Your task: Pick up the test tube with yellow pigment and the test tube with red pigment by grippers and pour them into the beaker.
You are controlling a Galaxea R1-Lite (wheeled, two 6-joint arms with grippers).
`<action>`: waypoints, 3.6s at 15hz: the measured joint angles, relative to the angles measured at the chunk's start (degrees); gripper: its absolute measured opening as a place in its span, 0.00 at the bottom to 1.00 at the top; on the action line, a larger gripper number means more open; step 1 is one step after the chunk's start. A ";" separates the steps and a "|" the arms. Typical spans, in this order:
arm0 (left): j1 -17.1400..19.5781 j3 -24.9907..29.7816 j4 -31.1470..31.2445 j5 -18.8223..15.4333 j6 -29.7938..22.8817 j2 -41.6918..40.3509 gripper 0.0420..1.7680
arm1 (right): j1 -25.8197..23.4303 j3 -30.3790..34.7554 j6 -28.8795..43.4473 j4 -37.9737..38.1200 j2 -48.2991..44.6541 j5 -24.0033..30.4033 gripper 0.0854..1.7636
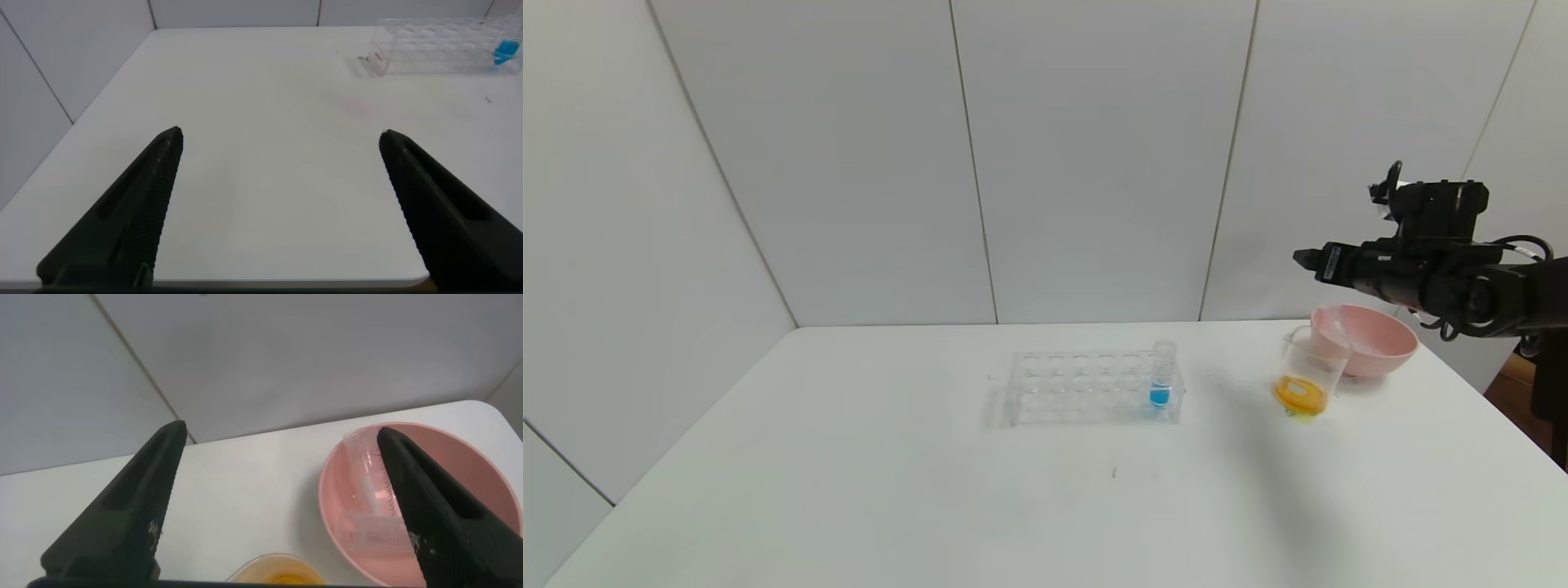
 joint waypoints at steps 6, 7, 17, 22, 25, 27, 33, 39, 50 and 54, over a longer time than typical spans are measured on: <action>0.00 0.00 0.04 -0.02 0.02 0.00 0.97 | 4.19 19.03 -1.37 -8.24 -16.59 1.76 0.96; 0.00 0.00 0.01 0.00 0.00 0.00 0.97 | 4.30 22.14 -1.48 -9.97 -19.58 2.17 0.96; 0.00 0.00 0.00 -0.02 0.00 0.00 0.97 | 1.85 42.70 -7.94 -17.85 -48.24 2.68 0.96; 0.00 0.00 -0.02 0.00 0.00 0.00 0.97 | 1.27 50.62 -12.82 -13.89 -65.82 2.13 0.96; 0.00 0.00 0.00 0.00 0.00 0.00 0.97 | -0.17 53.75 -16.08 -6.17 -77.43 1.87 0.96; 0.00 0.00 0.01 0.00 0.00 0.00 0.97 | -0.50 54.39 -16.74 1.30 -85.44 1.93 0.96; 0.00 0.00 0.00 0.00 0.00 0.00 0.97 | -0.39 54.50 -17.03 19.85 -106.70 2.11 0.96; 0.00 0.00 -0.02 0.00 0.00 0.00 0.97 | -0.80 58.97 -15.91 19.92 -117.81 2.55 0.96; 0.00 0.00 0.00 0.00 0.00 0.00 0.97 | -0.83 82.07 -11.57 22.20 -119.36 3.86 0.97; 0.00 0.00 0.00 -0.02 0.00 0.00 0.97 | -0.83 82.29 -12.32 22.59 -119.36 4.08 0.97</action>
